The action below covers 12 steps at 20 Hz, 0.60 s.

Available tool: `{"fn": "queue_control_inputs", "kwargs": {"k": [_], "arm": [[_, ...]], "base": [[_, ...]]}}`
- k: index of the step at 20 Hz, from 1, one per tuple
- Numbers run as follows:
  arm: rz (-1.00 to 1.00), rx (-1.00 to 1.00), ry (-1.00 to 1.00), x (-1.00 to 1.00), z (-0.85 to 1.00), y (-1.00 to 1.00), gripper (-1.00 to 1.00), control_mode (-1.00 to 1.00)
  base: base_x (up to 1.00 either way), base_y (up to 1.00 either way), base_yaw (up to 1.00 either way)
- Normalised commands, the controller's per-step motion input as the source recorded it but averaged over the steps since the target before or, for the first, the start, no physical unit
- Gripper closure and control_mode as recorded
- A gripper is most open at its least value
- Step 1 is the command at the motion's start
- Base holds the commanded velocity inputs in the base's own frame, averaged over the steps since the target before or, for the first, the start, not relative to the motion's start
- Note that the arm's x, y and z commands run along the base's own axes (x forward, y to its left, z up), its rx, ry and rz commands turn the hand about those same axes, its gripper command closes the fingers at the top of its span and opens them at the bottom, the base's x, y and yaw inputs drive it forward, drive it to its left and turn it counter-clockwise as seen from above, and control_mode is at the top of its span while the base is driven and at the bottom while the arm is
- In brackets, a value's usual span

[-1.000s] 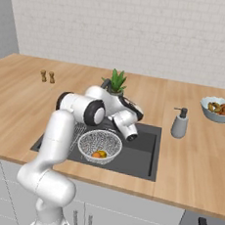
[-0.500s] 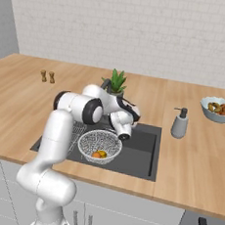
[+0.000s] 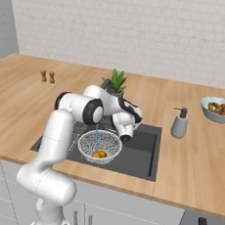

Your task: Put the colander in the sink, put the tangerine, mango in the colander, and turn on the sink faucet and pour water over the colander.

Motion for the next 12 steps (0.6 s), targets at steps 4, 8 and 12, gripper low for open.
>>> {"fn": "queue_control_inputs", "kwargs": {"k": [4,8,12], "arm": [[0.08,0.38,-0.29,-0.41,0.83,-0.99,1.00,-1.00],[0.12,0.23,-0.46,-0.86,1.00,-0.64,1.00,-1.00],[0.10,0.15,-0.54,-0.91,1.00,-0.48,1.00,-1.00]], "base": [[0.00,0.00,0.00],[0.00,0.00,0.00],[0.00,0.00,0.00]]}}
